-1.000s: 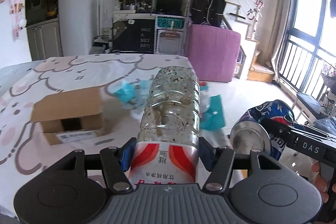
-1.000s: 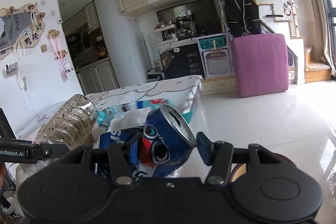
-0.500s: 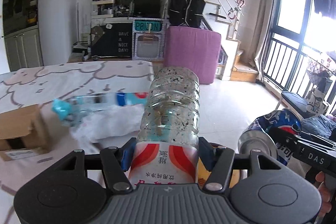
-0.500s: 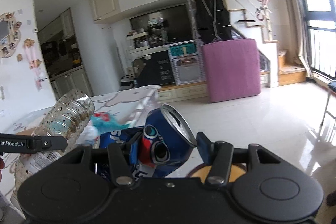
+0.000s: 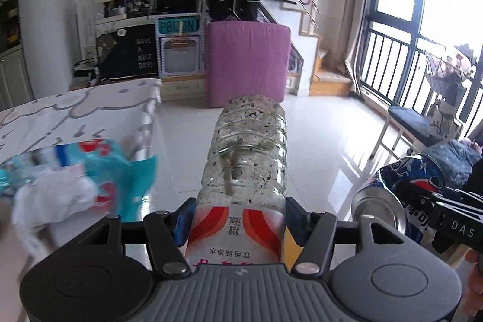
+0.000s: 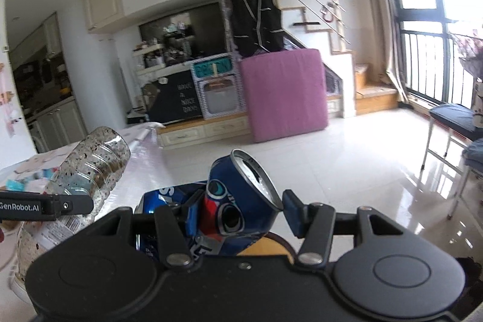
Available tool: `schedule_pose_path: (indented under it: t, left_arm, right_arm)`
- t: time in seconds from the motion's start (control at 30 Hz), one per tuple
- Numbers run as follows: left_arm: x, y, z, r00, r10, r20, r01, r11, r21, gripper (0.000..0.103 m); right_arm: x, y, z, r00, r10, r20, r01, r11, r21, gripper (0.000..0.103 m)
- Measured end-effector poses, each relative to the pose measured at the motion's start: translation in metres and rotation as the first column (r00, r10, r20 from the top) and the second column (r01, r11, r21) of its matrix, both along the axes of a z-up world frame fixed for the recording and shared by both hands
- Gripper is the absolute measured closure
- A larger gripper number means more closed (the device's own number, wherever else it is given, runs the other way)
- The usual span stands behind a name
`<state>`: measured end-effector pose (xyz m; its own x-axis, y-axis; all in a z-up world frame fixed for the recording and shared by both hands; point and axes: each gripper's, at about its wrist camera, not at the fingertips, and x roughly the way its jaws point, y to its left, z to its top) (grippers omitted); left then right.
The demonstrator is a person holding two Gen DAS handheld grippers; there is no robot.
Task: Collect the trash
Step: 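Carry the bottle with the left tool while the right tool carries the can over the wastebasket, then open both tools to drop the bottle and can into the wastebasket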
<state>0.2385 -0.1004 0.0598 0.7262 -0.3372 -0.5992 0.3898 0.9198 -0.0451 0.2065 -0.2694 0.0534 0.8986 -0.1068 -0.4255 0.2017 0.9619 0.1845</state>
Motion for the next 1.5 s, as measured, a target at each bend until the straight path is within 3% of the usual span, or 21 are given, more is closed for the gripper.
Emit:
schedule_pose_path:
  t: [0.3,0.47,0.63,0.9,1.03,1.23,1.5]
  left_arm:
    - [0.041,-0.054,-0.036,0.996,-0.075,-0.048,0.075,0.997,-0.009,0.041]
    - [0.078,-0.079,-0.069,0.983,-0.123,-0.139,0.122,0.992,-0.019,0.041]
    - [0.117,-0.085,-0.11,0.965,-0.11,-0.239,0.118,0.993,0.021,0.041]
    - [0.164,-0.096,-0.178,0.904,-0.075,-0.422,0.147,0.979,0.139,0.041]
    - [0.182,-0.11,-0.204,0.859,-0.063,-0.508,0.179,0.967,0.183,0.041]
    - [0.194,-0.134,-0.239,0.829,-0.091,-0.552,0.3,0.906,0.3,0.04]
    - [0.197,-0.14,-0.248,0.823,-0.066,-0.564,0.294,0.899,0.324,0.031]
  right_arm:
    - [0.022,-0.04,-0.036,0.994,-0.081,-0.075,0.083,0.996,0.016,0.047]
    - [0.036,-0.054,-0.057,0.985,-0.128,-0.119,0.134,0.99,0.05,0.047]
    - [0.067,-0.056,-0.083,0.975,-0.132,-0.179,0.146,0.987,0.07,0.047]
    - [0.128,-0.044,-0.133,0.945,-0.04,-0.324,0.047,0.999,0.013,0.047]
    - [0.149,-0.043,-0.16,0.919,0.001,-0.394,0.008,1.0,0.02,0.047]
    - [0.166,-0.03,-0.187,0.877,0.062,-0.476,-0.084,0.996,-0.024,0.047]
    - [0.177,-0.022,-0.205,0.837,0.122,-0.533,-0.174,0.984,-0.048,0.047]
